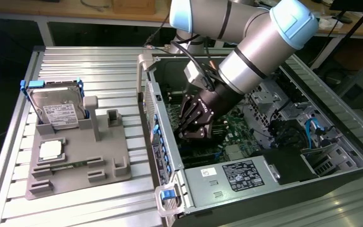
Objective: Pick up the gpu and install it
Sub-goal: 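Press down on the gpu until it lock into place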
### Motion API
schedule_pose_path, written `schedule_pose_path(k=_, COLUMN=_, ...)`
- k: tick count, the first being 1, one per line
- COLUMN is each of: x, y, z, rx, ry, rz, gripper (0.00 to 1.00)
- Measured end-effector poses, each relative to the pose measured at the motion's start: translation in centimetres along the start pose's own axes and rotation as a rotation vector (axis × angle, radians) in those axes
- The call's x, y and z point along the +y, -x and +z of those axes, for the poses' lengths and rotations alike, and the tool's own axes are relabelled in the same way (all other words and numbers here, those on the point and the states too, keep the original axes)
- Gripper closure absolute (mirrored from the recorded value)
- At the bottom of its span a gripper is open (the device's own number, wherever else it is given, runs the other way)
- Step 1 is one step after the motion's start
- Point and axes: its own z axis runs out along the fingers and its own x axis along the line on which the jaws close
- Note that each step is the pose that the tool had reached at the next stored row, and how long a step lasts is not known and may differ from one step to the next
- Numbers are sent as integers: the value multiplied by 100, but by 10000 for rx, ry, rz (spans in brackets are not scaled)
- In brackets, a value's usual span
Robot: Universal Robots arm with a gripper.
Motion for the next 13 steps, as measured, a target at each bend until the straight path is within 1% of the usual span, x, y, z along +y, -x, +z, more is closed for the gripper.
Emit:
schedule_pose_path(k=7, x=-3, y=1, z=8, rx=-1, ry=-5, rz=0, gripper=89)
schedule_pose_path(k=10, x=-17, y=8, z=1, rx=-5, ry=-4, rz=1, gripper=89)
schedule_pose_path(k=13, x=-78, y=15, z=-34, rx=-3, ry=-2, rz=1, gripper=89)
